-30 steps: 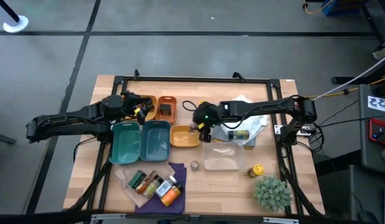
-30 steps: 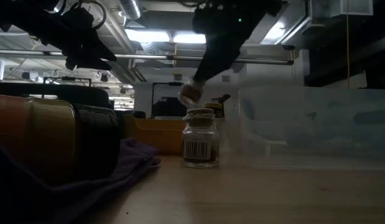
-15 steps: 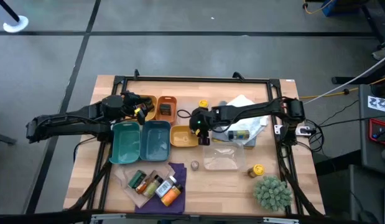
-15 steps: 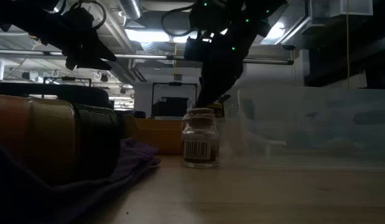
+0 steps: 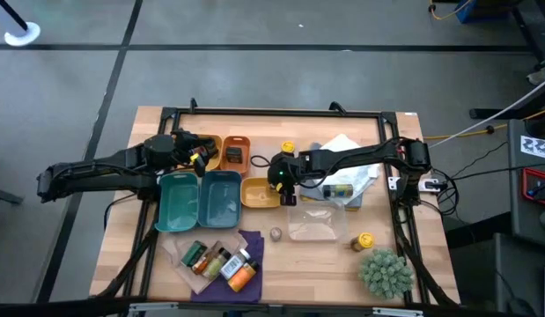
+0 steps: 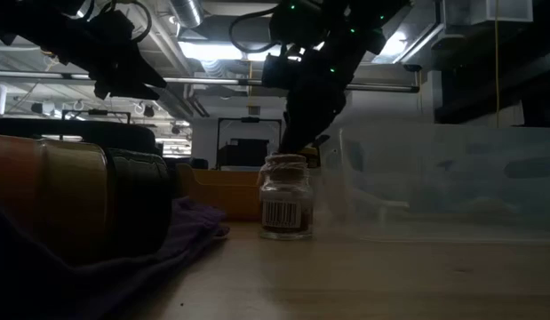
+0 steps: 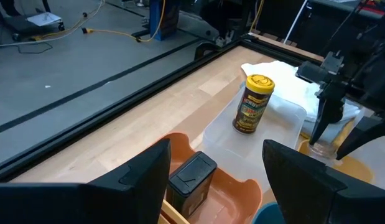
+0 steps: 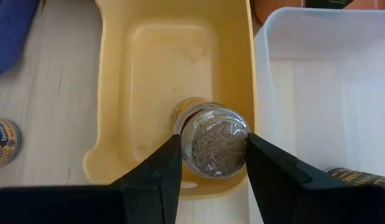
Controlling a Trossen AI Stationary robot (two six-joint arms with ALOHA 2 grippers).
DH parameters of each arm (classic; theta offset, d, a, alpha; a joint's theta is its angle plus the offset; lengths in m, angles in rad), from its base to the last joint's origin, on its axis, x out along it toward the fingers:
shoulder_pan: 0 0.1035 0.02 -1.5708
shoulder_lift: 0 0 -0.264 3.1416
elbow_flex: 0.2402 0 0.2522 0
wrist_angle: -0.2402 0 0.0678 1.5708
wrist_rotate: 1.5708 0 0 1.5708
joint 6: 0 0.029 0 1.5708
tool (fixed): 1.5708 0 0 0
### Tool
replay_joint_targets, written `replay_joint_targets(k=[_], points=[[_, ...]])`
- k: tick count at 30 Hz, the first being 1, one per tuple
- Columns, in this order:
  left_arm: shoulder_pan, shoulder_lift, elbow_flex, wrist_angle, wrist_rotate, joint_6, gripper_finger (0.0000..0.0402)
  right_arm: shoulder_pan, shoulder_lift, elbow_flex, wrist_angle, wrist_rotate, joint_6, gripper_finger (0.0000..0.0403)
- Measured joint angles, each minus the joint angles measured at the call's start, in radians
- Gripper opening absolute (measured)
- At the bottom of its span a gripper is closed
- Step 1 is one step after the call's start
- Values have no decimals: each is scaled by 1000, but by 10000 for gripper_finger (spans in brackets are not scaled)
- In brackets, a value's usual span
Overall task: Sort spices by type
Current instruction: Put the top brown spice bottle into the bottom yellow bin, then put the green spice can into the orange bin
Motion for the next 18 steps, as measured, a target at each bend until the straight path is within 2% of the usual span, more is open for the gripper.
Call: replay_joint_targets(k=[6, 14, 18], points=[[0, 0, 0, 1, 0, 1, 239, 0, 0, 0, 2, -25, 0, 162], [0, 0, 0, 3, 0, 10, 239, 0, 0, 0, 8, -27, 2, 221], [0, 0, 0, 22, 0, 26, 239, 0, 0, 0, 12, -27, 2, 237]])
